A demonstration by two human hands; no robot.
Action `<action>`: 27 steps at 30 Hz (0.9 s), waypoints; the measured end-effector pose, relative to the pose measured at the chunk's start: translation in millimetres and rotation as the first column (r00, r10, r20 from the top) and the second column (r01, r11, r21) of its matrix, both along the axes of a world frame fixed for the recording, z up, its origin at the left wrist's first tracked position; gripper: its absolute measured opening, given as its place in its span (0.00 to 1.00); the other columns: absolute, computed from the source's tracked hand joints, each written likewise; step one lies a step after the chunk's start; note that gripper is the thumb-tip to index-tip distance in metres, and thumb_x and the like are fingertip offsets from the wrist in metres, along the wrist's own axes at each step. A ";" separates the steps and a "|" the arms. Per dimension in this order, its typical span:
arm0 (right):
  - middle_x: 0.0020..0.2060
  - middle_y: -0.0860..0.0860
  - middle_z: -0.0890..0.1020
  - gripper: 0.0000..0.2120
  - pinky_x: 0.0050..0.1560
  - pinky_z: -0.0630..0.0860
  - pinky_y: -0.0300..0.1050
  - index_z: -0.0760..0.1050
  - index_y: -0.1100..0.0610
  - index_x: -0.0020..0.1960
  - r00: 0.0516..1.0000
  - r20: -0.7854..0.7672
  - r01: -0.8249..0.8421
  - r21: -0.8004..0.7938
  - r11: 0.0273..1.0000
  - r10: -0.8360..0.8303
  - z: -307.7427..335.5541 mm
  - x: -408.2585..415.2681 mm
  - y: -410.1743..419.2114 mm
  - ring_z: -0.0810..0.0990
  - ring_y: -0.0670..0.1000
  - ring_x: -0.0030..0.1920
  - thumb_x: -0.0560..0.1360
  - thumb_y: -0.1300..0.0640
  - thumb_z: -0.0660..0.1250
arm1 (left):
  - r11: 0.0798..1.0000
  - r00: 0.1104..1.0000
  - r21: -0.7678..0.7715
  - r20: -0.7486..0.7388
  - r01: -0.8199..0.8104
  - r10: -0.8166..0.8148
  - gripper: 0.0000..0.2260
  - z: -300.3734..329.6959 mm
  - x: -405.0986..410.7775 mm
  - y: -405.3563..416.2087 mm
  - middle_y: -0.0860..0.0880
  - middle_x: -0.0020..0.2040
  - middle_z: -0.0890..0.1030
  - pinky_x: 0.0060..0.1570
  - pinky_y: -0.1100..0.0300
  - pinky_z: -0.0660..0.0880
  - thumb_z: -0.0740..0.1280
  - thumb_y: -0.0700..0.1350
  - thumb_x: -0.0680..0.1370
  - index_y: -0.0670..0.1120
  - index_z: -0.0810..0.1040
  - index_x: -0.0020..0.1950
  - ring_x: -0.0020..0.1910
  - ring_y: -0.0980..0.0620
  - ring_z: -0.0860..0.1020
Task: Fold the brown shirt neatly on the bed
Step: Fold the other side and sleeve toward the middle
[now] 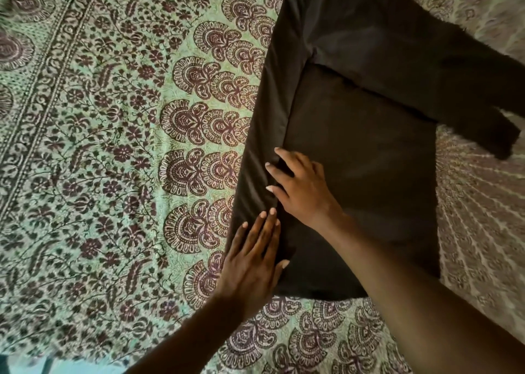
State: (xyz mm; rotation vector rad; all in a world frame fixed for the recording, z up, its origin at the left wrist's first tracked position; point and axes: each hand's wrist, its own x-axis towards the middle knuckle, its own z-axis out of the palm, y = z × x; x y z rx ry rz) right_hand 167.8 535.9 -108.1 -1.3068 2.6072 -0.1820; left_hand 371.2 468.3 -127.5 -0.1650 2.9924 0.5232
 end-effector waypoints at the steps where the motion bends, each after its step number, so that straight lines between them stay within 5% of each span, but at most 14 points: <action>1: 0.78 0.54 0.67 0.22 0.64 0.71 0.62 0.76 0.51 0.72 0.999 0.018 0.035 -0.007 0.999 -0.035 1.3 2.1 2.9 0.68 0.59 0.74 0.81 0.45 0.66 | 1.000 1.000 -0.001 -0.023 -0.002 0.002 0.27 0.7 4.0 0.8 0.42 0.83 0.61 0.75 0.43 0.63 0.56 0.55 0.85 0.41 0.65 0.80 0.81 0.43 0.62; 3: 0.78 0.56 0.67 0.22 0.67 0.70 0.63 0.75 0.51 0.73 0.993 0.058 0.107 -0.002 0.994 -0.106 2.7 6.3 9.3 0.67 0.61 0.76 0.81 0.44 0.66 | 0.998 0.996 -0.020 -0.069 -0.056 0.055 0.23 1.5 11.0 1.7 0.42 0.74 0.73 0.62 0.42 0.71 0.62 0.53 0.82 0.43 0.73 0.74 0.67 0.40 0.74; 6: 0.78 0.56 0.67 0.23 0.68 0.69 0.63 0.74 0.50 0.74 0.985 0.102 0.142 -0.002 0.990 -0.141 3.2 12.5 17.5 0.65 0.60 0.76 0.82 0.44 0.65 | 0.992 0.980 -0.051 -0.165 -0.118 0.108 0.14 0.8 15.8 2.2 0.43 0.54 0.78 0.49 0.46 0.72 0.64 0.48 0.80 0.43 0.77 0.62 0.48 0.41 0.75; 10: 0.75 0.54 0.71 0.21 0.68 0.72 0.60 0.77 0.54 0.71 0.966 0.177 0.200 -0.060 0.978 -0.187 8.9 15.8 22.7 0.69 0.57 0.74 0.81 0.47 0.67 | 0.997 0.971 -0.030 -0.231 -0.077 0.068 0.09 3.6 9.9 4.1 0.44 0.47 0.78 0.44 0.48 0.74 0.64 0.42 0.79 0.42 0.79 0.57 0.43 0.42 0.75; 17: 0.74 0.52 0.71 0.17 0.65 0.70 0.61 0.82 0.52 0.66 0.986 0.141 0.091 -0.026 0.996 -0.087 14.1 21.8 28.0 0.68 0.58 0.73 0.79 0.50 0.70 | 0.992 0.927 -0.038 -0.361 -0.123 0.102 0.11 18.9 -7.9 -2.1 0.50 0.40 0.79 0.42 0.51 0.66 0.65 0.50 0.82 0.49 0.80 0.42 0.39 0.45 0.74; 20: 0.74 0.52 0.73 0.14 0.63 0.68 0.59 0.83 0.53 0.63 0.991 0.094 0.105 -0.071 0.992 -0.099 12.9 15.9 19.5 0.68 0.60 0.74 0.78 0.52 0.72 | 0.985 0.910 -0.001 -0.385 -0.170 0.157 0.08 19.0 -31.9 -35.8 0.48 0.47 0.81 0.45 0.48 0.69 0.62 0.48 0.84 0.47 0.79 0.49 0.45 0.43 0.76; 22: 0.74 0.52 0.73 0.16 0.61 0.69 0.59 0.82 0.54 0.66 0.989 0.088 0.127 -0.086 0.988 -0.120 9.8 11.6 10.7 0.68 0.59 0.74 0.79 0.54 0.70 | 0.987 0.949 -0.016 -0.278 -0.157 0.146 0.14 11.1 -44.4 -56.3 0.47 0.66 0.78 0.57 0.45 0.70 0.62 0.50 0.83 0.46 0.77 0.65 0.61 0.42 0.76; 24: 0.76 0.51 0.72 0.18 0.61 0.70 0.59 0.79 0.54 0.70 0.987 0.082 0.146 -0.071 0.987 -0.141 4.3 13.8 3.2 0.68 0.57 0.75 0.81 0.52 0.67 | 0.993 0.989 -0.084 -0.128 -0.089 0.077 0.25 -0.1 -44.7 -71.0 0.47 0.81 0.65 0.68 0.41 0.65 0.60 0.55 0.84 0.45 0.67 0.78 0.77 0.44 0.67; 27: 0.81 0.50 0.64 0.24 0.67 0.68 0.59 0.70 0.53 0.77 0.992 -0.021 0.127 -0.006 0.992 -0.127 -7.9 32.1 8.0 0.63 0.54 0.79 0.84 0.46 0.60 | 0.988 1.000 -0.152 0.000 0.017 -0.017 0.33 -9.6 -30.2 -78.8 0.49 0.85 0.51 0.76 0.40 0.59 0.52 0.61 0.84 0.46 0.54 0.84 0.83 0.46 0.55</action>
